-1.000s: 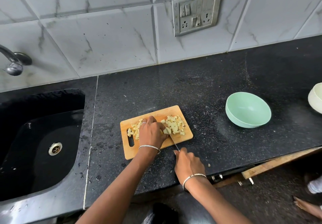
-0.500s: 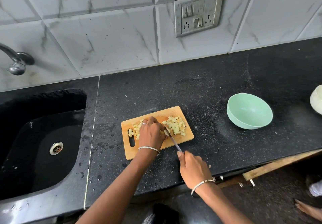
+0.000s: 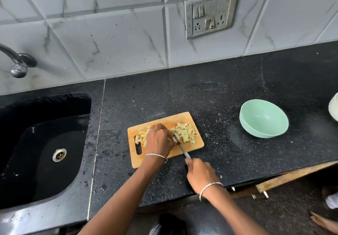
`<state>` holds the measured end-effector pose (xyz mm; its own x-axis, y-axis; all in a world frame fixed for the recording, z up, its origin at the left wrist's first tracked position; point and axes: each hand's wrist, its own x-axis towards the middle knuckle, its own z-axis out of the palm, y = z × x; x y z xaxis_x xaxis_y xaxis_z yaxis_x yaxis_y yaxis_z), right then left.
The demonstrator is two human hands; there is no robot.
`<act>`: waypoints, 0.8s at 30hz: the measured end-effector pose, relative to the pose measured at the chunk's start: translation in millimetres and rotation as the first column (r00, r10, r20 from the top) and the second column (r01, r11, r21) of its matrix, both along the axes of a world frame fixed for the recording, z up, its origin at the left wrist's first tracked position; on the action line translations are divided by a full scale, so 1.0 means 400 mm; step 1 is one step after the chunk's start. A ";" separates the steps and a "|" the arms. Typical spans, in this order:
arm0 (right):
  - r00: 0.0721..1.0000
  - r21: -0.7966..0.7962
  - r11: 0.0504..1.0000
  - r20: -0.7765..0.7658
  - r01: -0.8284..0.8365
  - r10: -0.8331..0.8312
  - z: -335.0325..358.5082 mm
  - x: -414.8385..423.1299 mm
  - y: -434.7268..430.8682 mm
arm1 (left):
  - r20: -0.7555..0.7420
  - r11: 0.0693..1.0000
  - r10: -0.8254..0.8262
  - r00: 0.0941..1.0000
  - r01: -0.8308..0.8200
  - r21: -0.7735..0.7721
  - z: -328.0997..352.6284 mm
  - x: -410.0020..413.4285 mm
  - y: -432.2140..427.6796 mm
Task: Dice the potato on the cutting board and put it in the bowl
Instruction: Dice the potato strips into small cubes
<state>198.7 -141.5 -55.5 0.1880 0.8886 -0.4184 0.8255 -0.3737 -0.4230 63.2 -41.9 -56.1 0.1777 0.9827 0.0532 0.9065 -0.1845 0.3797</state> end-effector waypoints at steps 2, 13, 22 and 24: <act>0.972 -0.069 0.995 -0.218 0.076 -0.089 -0.006 0.034 0.011 | -0.001 1.000 0.010 1.000 -0.010 -0.017 -0.002 0.002 0.010; 0.994 0.093 0.995 -0.103 0.034 -0.024 0.005 0.032 0.025 | -0.004 0.982 0.150 0.989 -0.149 -0.117 -0.002 0.019 0.131; 0.999 0.128 0.991 0.043 -0.027 0.022 0.010 0.008 0.031 | 0.015 0.975 0.196 0.981 -0.193 -0.111 -0.036 0.019 0.150; 0.997 0.120 0.992 0.070 -0.042 0.033 0.012 0.003 0.031 | 0.024 0.973 0.195 0.981 -0.191 -0.128 -0.039 0.018 0.153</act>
